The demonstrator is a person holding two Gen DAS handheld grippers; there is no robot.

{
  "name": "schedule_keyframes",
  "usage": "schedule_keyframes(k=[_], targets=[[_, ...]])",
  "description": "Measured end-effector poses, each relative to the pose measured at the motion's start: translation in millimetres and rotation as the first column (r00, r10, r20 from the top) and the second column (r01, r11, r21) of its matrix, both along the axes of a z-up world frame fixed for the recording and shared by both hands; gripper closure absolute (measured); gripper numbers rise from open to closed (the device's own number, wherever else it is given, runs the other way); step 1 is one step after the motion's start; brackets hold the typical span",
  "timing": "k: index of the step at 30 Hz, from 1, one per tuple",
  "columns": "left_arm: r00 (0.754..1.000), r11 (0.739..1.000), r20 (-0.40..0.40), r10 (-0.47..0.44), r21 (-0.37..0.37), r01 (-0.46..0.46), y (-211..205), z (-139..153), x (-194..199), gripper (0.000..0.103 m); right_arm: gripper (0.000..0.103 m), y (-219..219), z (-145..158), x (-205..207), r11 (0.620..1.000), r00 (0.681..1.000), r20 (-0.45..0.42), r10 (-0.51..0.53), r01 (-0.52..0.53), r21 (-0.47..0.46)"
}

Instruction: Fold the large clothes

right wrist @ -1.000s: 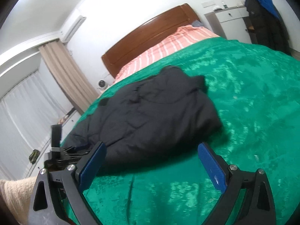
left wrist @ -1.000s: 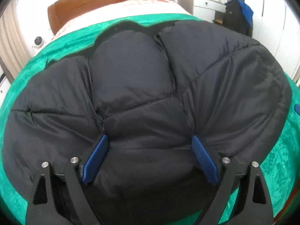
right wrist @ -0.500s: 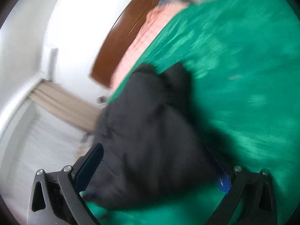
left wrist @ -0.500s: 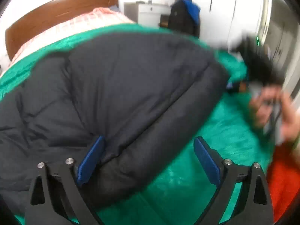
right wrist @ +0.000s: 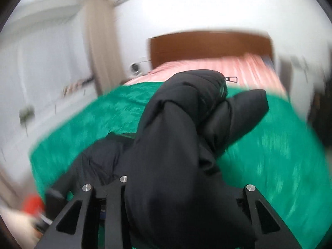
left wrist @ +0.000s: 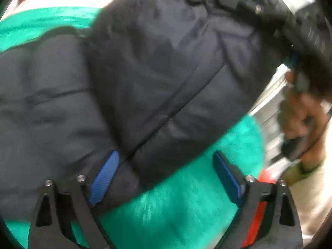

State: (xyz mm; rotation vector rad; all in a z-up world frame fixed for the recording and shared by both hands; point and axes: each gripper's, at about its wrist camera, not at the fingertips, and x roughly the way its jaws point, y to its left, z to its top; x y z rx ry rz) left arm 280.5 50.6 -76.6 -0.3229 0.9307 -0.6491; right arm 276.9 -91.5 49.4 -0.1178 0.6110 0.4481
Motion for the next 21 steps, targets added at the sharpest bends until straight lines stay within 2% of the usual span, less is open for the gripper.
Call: schedule_keyframes(k=[2, 3, 5, 7, 8, 9, 10, 12, 13, 14, 15, 17, 19, 21], targets=[[0.997, 0.998, 0.024, 0.068, -0.018, -0.068, 50, 19, -22, 0.01, 0.067, 60, 6, -7, 0.986, 0.995, 0.064, 0.081, -0.07, -0.153], [0.989, 0.99, 0.046, 0.144, -0.015, -0.143, 89, 30, -36, 0.009, 0.067, 84, 3, -11, 0.973, 0.99, 0.082, 0.115, -0.096, -0.212], [0.962, 0.964, 0.061, 0.267, -0.019, -0.267, 145, 39, -57, 0.008, 0.067, 136, -13, -17, 0.929, 0.975, 0.097, 0.199, -0.156, -0.336], [0.915, 0.918, 0.066, 0.397, -0.011, -0.398, 201, 44, -77, 0.008, 0.067, 201, -47, -29, 0.852, 0.948, 0.087, 0.306, -0.232, -0.47], [0.894, 0.896, 0.067, 0.442, -0.004, -0.443, 219, 44, -84, 0.008, 0.067, 218, -62, -33, 0.823, 0.939, 0.071, 0.336, -0.256, -0.508], [0.871, 0.873, 0.068, 0.487, -0.001, -0.488, 239, 45, -91, 0.008, 0.066, 248, -88, -39, 0.771, 0.923, 0.036, 0.383, -0.298, -0.562], [0.851, 0.853, 0.064, 0.521, -0.006, -0.522, 257, 45, -97, 0.008, 0.064, 266, -107, -44, 0.74, 0.912, 0.018, 0.41, -0.32, -0.592], [0.827, 0.829, 0.055, 0.559, -0.035, -0.558, 269, 43, -109, 0.008, 0.059, 290, -131, -58, 0.691, 0.891, 0.037, 0.452, -0.323, -0.647], [0.824, 0.826, 0.057, 0.564, -0.046, -0.562, 265, 45, -110, 0.008, 0.058, 294, -135, -63, 0.682, 0.887, 0.052, 0.459, -0.315, -0.66], [0.824, 0.826, 0.061, 0.563, -0.056, -0.561, 272, 49, -113, 0.008, 0.053, 296, -138, -66, 0.681, 0.883, 0.064, 0.465, -0.311, -0.663], [0.83, 0.833, 0.072, 0.554, -0.066, -0.55, 271, 56, -111, 0.008, 0.05, 294, -135, -68, 0.697, 0.883, 0.07, 0.464, -0.316, -0.644], [0.847, 0.852, 0.092, 0.523, -0.088, -0.517, 260, 65, -93, 0.008, 0.032, 281, -125, -64, 0.728, 0.884, 0.058, 0.463, -0.342, -0.594], [0.873, 0.88, 0.122, 0.472, -0.12, -0.459, 259, 84, -61, 0.007, 0.024, 263, -108, -72, 0.774, 0.888, 0.057, 0.457, -0.365, -0.517], [0.899, 0.912, 0.162, 0.407, -0.133, -0.388, 232, 100, -30, 0.006, 0.023, 244, -88, -87, 0.823, 0.895, 0.068, 0.441, -0.373, -0.429]])
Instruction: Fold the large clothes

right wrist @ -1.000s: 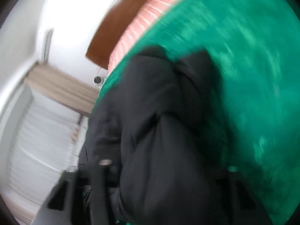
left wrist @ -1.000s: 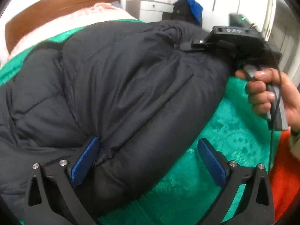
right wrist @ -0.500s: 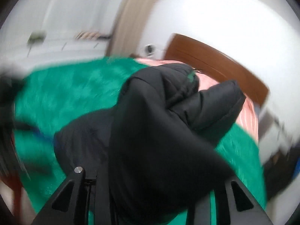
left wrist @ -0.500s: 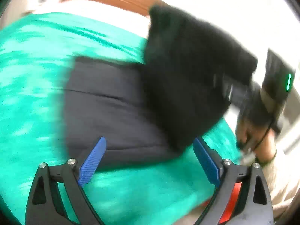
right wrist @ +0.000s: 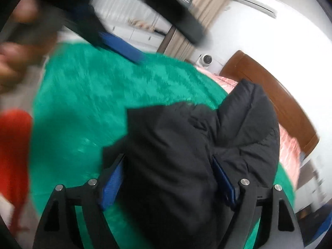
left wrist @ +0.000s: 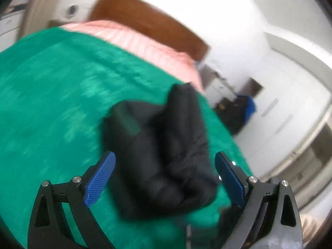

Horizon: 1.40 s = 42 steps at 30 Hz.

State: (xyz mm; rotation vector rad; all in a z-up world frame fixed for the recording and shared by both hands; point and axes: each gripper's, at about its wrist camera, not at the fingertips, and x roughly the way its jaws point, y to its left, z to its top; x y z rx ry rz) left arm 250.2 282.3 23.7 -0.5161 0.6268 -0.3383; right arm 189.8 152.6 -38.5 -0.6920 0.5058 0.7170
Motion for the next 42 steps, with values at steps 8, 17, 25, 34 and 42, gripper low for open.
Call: schedule_keyframes(k=[8, 17, 25, 34, 42], targets=[[0.979, 0.966, -0.198, -0.036, 0.245, 0.085, -86, -23, 100, 0.036, 0.021, -87, 54, -2, 0.941, 0.973, -0.203, -0.11, 0.168, 0.295], [0.976, 1.0, -0.219, -0.022, -0.02, 0.018, -47, -86, 59, 0.051, 0.021, -70, 69, 173, 0.893, 0.892, -0.404, -0.201, 0.337, 0.298], [0.976, 0.999, -0.214, 0.024, -0.025, -0.031, -30, -105, 60, 0.053, 0.015, 26, -42, 263, 0.923, 0.836, -0.438, -0.33, 0.384, 0.037], [0.979, 0.997, -0.194, 0.056, 0.063, -0.045, -53, -117, 51, 0.055, 0.014, 25, -85, 278, 0.91, 0.836, -0.423, -0.348, 0.409, 0.06], [0.972, 0.997, -0.234, 0.02, 0.083, 0.0, -38, -85, 12, 0.045, 0.014, -6, -28, 241, 0.914, 0.853, -0.429, -0.297, 0.384, 0.13]])
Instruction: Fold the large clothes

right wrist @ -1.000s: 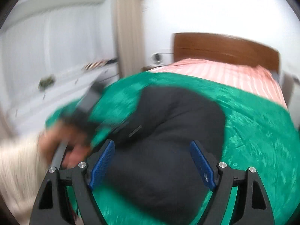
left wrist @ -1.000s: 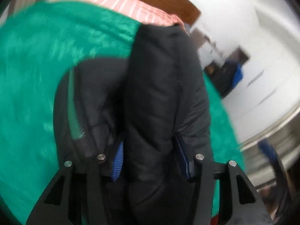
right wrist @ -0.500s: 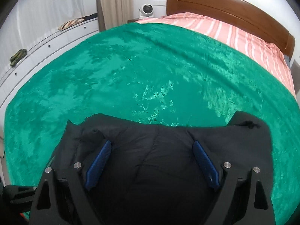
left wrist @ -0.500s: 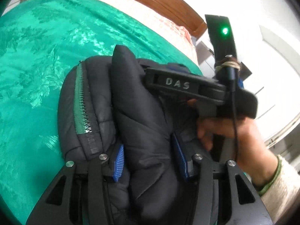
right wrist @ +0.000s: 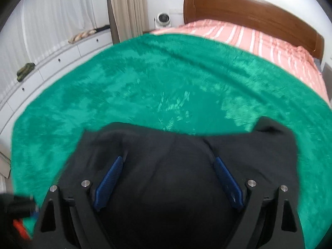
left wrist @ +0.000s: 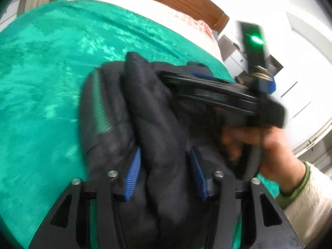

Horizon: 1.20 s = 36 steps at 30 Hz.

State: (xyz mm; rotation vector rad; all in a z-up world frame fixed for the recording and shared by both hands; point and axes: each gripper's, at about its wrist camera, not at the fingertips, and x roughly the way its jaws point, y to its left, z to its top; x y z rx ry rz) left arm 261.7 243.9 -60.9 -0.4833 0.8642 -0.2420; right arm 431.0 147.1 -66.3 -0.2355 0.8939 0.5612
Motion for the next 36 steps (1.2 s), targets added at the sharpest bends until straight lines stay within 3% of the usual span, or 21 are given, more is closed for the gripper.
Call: schedule_keyframes(k=[3, 5, 7, 9, 11, 13, 14, 15, 17, 19, 22, 26, 31, 32, 34, 35, 36], targets=[[1.0, 0.998, -0.011, -0.018, 0.055, 0.018, -1, 4, -21, 0.044, 0.014, -19, 37, -58, 0.999, 0.996, 0.074, 0.053, -0.051, -0.016], [1.0, 0.996, -0.014, -0.016, 0.086, 0.017, -4, 3, -33, 0.044, 0.014, -30, 44, -102, 0.997, 0.991, 0.109, 0.081, -0.078, -0.024], [0.999, 0.996, -0.036, 0.004, 0.09, -0.001, -5, -3, -29, 0.045, 0.013, -34, 21, -145, 0.993, 0.991, 0.107, 0.086, -0.077, -0.088], [0.996, 0.994, -0.083, 0.02, 0.113, -0.01, -11, -14, -21, 0.045, 0.013, -26, -19, -163, 0.979, 0.991, 0.097, 0.089, -0.069, -0.192], [0.995, 0.986, -0.094, 0.013, 0.165, 0.003, -19, -17, -18, 0.045, 0.013, -26, -23, -172, 0.979, 0.986, 0.148, 0.074, -0.044, -0.197], [0.997, 0.986, -0.081, 0.003, 0.164, 0.01, -18, -3, -31, 0.045, 0.013, -34, -10, -172, 0.992, 0.995, 0.095, 0.041, -0.029, -0.122], [0.998, 0.989, -0.07, 0.001, 0.148, 0.009, -14, 3, -37, 0.037, 0.013, -49, 5, -172, 1.0, 0.998, 0.054, 0.021, -0.02, -0.021], [0.999, 0.993, -0.044, 0.004, 0.115, 0.001, -4, 14, -49, 0.021, 0.013, -65, 14, -172, 0.999, 1.0, 0.029, -0.002, 0.001, 0.051], [1.0, 0.997, 0.0, 0.027, 0.074, -0.027, 14, 22, -60, 0.001, 0.012, -106, 27, -167, 0.983, 0.997, -0.017, -0.073, 0.075, 0.168], [0.999, 0.999, 0.008, 0.053, 0.012, -0.053, 41, 18, -61, 0.001, 0.009, -153, 26, -156, 0.95, 0.983, -0.091, -0.159, 0.178, 0.256], [0.996, 0.991, -0.085, 0.005, -0.131, -0.017, 62, -13, -34, 0.001, 0.006, -206, 0, -128, 0.89, 0.937, -0.271, -0.221, 0.307, 0.338], [0.986, 0.96, -0.149, -0.075, -0.278, 0.031, 60, -50, 9, 0.001, 0.006, -227, -41, -94, 0.804, 0.883, -0.461, -0.085, 0.334, 0.492], [0.976, 0.933, -0.189, -0.11, -0.359, 0.036, 51, -83, 41, 0.0, 0.004, -202, -89, -49, 0.755, 0.834, -0.55, 0.046, 0.331, 0.566], [0.974, 0.937, -0.194, -0.116, -0.345, 0.043, 46, -83, 45, 0.0, 0.005, -190, -98, -41, 0.761, 0.832, -0.552, 0.05, 0.326, 0.56], [0.971, 0.949, -0.22, -0.096, -0.314, 0.023, 36, -81, 49, 0.0, 0.006, -166, -93, -35, 0.829, 0.869, -0.492, 0.04, 0.246, 0.503], [0.97, 0.956, -0.225, -0.095, -0.291, 0.026, 28, -76, 49, 0.008, 0.008, -144, -78, -38, 0.897, 0.913, -0.408, 0.027, 0.158, 0.413], [0.972, 0.96, -0.209, -0.107, -0.277, 0.046, 21, -69, 47, 0.022, 0.009, -129, -65, -44, 0.932, 0.938, -0.345, 0.029, 0.1, 0.35]])
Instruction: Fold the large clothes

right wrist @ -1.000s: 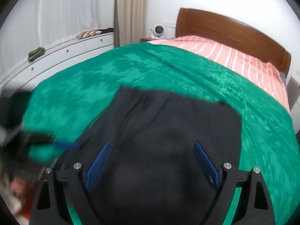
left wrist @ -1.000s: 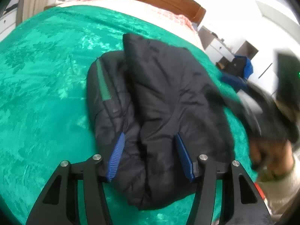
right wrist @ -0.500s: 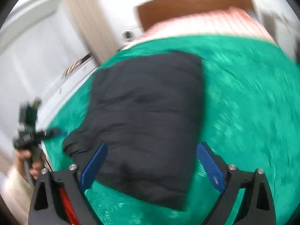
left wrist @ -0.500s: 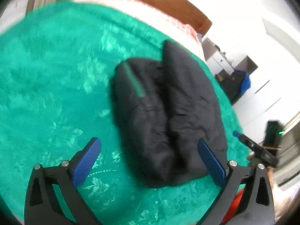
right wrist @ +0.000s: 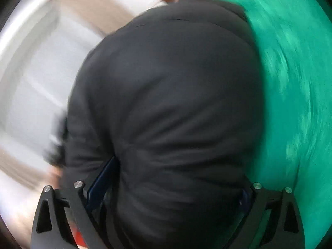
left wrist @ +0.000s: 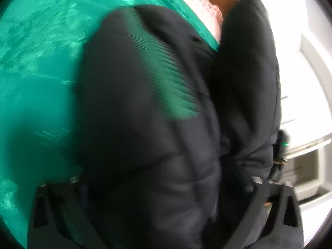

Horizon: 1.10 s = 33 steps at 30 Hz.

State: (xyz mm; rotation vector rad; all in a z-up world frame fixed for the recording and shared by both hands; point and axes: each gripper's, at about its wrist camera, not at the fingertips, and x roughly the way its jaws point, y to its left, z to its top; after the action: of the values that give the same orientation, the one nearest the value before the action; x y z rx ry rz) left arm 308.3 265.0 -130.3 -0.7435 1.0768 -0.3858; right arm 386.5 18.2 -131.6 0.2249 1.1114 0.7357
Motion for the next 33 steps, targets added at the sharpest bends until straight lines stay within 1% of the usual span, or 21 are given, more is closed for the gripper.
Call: schedule_keyframes(k=[1, 2, 3, 6, 9, 12, 14, 15, 16, 17, 18, 19, 20, 21, 22, 23, 26, 29, 30, 32, 33], targets=[[1.0, 0.999, 0.026, -0.003, 0.042, 0.002, -7, 9, -6, 0.025, 0.015, 12, 12, -9, 0.997, 0.996, 0.076, 0.035, -0.03, -0.068], [0.998, 0.996, 0.056, -0.005, 0.084, 0.0, -13, 18, -12, 0.031, 0.02, 23, 26, -24, 0.99, 0.982, 0.169, 0.078, -0.056, -0.131], [0.995, 0.994, 0.101, -0.007, 0.114, -0.005, -19, 31, -24, 0.037, 0.022, 32, 39, -42, 0.982, 0.958, 0.264, 0.114, -0.068, -0.176], [0.983, 0.991, 0.182, -0.005, 0.129, -0.019, -29, 61, -45, 0.04, 0.024, 38, 66, -77, 0.982, 0.905, 0.405, 0.131, -0.061, -0.181], [0.965, 0.986, 0.263, -0.016, 0.167, -0.029, -37, 98, -47, 0.04, 0.024, 35, 92, -78, 0.99, 0.875, 0.475, 0.089, -0.026, -0.138], [0.944, 0.979, 0.329, -0.036, 0.201, -0.032, -44, 135, -22, 0.04, 0.024, 22, 113, -49, 0.997, 0.869, 0.494, 0.033, 0.007, -0.079], [0.932, 0.969, 0.36, -0.037, 0.242, -0.055, -51, 155, 8, 0.038, 0.024, 11, 121, -22, 0.998, 0.872, 0.49, -0.003, 0.03, -0.048], [0.933, 0.96, 0.357, -0.037, 0.272, -0.066, -54, 158, 21, 0.028, 0.024, 3, 122, -1, 0.999, 0.885, 0.465, -0.026, 0.044, -0.029], [0.938, 0.946, 0.344, -0.041, 0.316, -0.075, -58, 156, 36, 0.021, 0.021, -3, 119, 16, 0.998, 0.901, 0.431, -0.048, 0.06, -0.015], [0.949, 0.919, 0.314, -0.035, 0.384, -0.093, -61, 148, 51, 0.007, 0.012, -11, 112, 36, 0.996, 0.922, 0.378, -0.08, 0.087, -0.001], [0.956, 0.895, 0.293, -0.015, 0.43, -0.118, -60, 140, 56, 0.004, 0.008, -21, 100, 56, 0.99, 0.941, 0.312, -0.13, 0.141, -0.012], [0.964, 0.87, 0.267, 0.014, 0.471, -0.143, -56, 126, 59, 0.005, 0.004, -32, 88, 67, 0.976, 0.943, 0.272, -0.191, 0.211, -0.045], [0.971, 0.855, 0.237, 0.033, 0.496, -0.15, -52, 112, 55, 0.008, 0.004, -39, 81, 68, 0.968, 0.941, 0.26, -0.217, 0.242, -0.067], [0.973, 0.851, 0.229, 0.039, 0.502, -0.152, -50, 105, 48, 0.012, 0.004, -48, 77, 63, 0.964, 0.938, 0.261, -0.227, 0.255, -0.077], [0.97, 0.853, 0.241, 0.037, 0.498, -0.157, -48, 97, 31, 0.012, 0.004, -56, 75, 53, 0.964, 0.935, 0.272, -0.226, 0.255, -0.075], [0.959, 0.856, 0.281, 0.035, 0.487, -0.174, -48, 95, 10, 0.012, 0.004, -63, 74, 40, 0.965, 0.931, 0.292, -0.219, 0.25, -0.076], [0.937, 0.832, 0.347, 0.048, 0.505, -0.23, -51, 102, -42, 0.006, 0.004, -74, 68, -15, 0.96, 0.917, 0.365, -0.163, 0.233, -0.157], [0.916, 0.766, 0.398, 0.055, 0.571, -0.295, -62, 121, -73, 0.001, 0.003, -77, 64, -65, 0.941, 0.902, 0.414, -0.118, 0.235, -0.243], [0.907, 0.729, 0.419, 0.052, 0.605, -0.321, -68, 128, -85, 0.001, 0.003, -84, 63, -80, 0.936, 0.898, 0.425, -0.11, 0.237, -0.258], [0.896, 0.633, 0.442, 0.052, 0.679, -0.372, -84, 142, -86, 0.001, 0.003, -90, 69, -106, 0.92, 0.883, 0.457, -0.108, 0.263, -0.291], [0.895, 0.6, 0.443, 0.054, 0.702, -0.384, -95, 149, -87, 0.001, 0.003, -89, 77, -120, 0.914, 0.877, 0.467, -0.113, 0.277, -0.298]])
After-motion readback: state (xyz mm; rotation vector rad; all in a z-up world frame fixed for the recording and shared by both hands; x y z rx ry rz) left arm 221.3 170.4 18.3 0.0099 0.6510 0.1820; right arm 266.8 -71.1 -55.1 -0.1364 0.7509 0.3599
